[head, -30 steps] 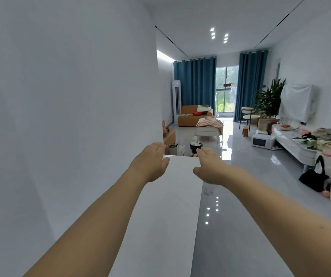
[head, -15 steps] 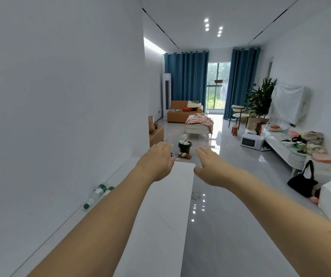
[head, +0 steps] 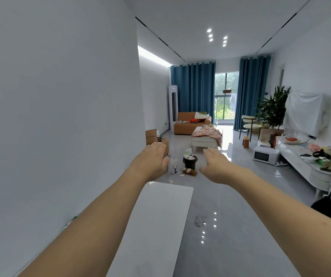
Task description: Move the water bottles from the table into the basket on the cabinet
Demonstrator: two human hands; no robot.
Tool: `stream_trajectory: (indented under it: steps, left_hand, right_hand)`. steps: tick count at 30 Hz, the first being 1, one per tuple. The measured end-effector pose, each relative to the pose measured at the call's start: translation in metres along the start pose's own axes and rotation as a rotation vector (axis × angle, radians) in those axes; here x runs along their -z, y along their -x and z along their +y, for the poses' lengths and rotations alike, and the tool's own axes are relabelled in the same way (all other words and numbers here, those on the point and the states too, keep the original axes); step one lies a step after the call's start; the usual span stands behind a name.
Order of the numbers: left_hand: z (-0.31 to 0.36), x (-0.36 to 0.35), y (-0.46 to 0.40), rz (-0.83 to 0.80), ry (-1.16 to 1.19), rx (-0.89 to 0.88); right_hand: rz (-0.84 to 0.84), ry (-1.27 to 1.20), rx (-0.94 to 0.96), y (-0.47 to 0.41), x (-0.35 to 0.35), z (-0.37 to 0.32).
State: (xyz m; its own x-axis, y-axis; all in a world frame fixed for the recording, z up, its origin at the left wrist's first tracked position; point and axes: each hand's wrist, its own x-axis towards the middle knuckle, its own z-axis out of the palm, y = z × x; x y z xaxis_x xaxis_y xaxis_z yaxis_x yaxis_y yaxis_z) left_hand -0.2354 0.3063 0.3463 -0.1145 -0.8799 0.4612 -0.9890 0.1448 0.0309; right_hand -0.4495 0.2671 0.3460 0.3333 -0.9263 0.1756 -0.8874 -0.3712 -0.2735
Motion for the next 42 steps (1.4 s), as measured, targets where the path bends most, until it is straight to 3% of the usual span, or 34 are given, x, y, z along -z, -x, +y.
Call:
stream_trajectory:
  steps: [11,26,33,42]
  left_hand:
    - [-0.009,-0.076,-0.142,-0.068,0.008,-0.038]
    - [-0.110,-0.170,-0.321,-0.048,-0.016,-0.010]
    - [-0.192,-0.172,-0.305,-0.047,-0.070,0.279]
    - [-0.280,-0.104,-0.170,-0.053,-0.221,0.787]
  right_hand:
    - [-0.022,0.031,0.000,-0.148,-0.018,0.069]
    - [-0.066,0.068,0.025,-0.374,-0.051,0.082]
    - [-0.157,0.039,0.244,-0.447,-0.093,0.015]
    - [-0.336,-0.053,0.730,-0.448,-0.144,-0.163]
